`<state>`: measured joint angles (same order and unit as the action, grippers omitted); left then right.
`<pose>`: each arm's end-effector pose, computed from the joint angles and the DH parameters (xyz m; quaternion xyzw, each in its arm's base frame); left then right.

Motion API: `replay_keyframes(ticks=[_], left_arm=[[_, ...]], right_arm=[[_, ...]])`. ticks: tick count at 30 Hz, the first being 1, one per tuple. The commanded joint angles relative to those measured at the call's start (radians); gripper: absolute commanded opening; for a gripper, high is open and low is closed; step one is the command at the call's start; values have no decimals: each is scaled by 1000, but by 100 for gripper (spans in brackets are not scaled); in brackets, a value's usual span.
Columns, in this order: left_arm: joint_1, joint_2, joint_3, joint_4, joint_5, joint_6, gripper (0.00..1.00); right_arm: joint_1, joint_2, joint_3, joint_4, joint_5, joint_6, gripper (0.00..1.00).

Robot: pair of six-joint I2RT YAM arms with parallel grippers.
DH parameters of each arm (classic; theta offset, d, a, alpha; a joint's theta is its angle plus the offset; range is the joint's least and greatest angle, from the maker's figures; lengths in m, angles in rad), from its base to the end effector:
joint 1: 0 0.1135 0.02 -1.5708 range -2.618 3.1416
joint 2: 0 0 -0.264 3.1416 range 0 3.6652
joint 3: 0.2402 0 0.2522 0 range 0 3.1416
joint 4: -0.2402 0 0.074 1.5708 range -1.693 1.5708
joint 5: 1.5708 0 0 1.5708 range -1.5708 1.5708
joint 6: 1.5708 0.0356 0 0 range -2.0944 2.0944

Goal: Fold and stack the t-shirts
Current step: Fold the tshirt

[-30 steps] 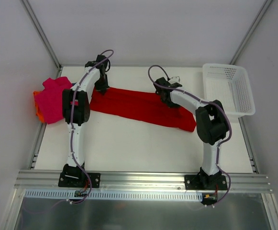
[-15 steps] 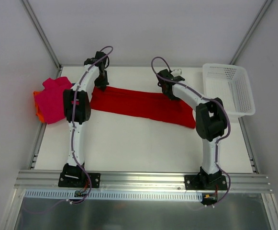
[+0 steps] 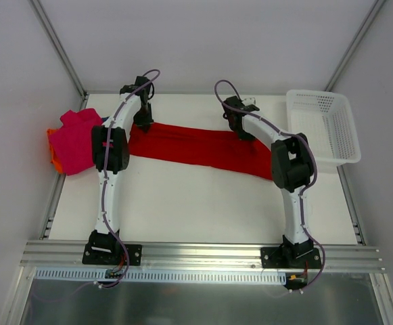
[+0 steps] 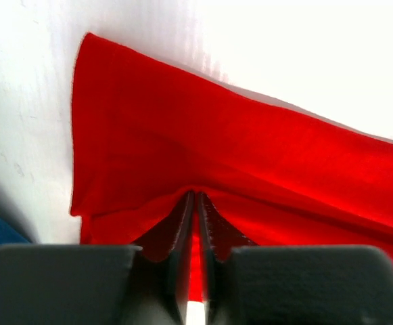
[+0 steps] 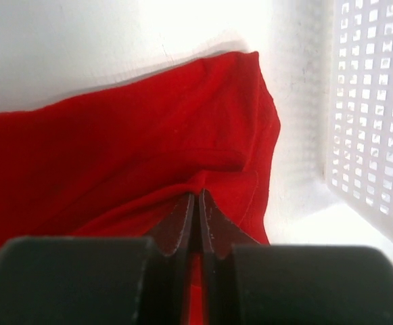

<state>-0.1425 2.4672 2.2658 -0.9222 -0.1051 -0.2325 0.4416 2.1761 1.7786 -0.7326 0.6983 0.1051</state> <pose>0.5207 -0.0709 0.1895 -0.0554 0.9723 0.0090 0.2271 0.4279 0.1770 0.1995 -0.0798 0.9165 -0.2660 0.2879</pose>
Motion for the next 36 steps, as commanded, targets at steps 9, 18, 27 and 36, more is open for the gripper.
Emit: replay_keyframes(ticks=[9,18,27,36], left_arm=[[17,-36,84,8,-30,-11,99],[-38,-253,-23,40,-108,-11,99],[-94,-309,-242,77,-19,-31,99],[-83,-148,-177,75,65,-33,87]], right_arm=[[-30,28,162,-42,66,-56,99],[-12,-212,-2,27,125,-74,100],[68,-340,-212,73,127,-10,99],[117,-360,-300,71,121,41,88]])
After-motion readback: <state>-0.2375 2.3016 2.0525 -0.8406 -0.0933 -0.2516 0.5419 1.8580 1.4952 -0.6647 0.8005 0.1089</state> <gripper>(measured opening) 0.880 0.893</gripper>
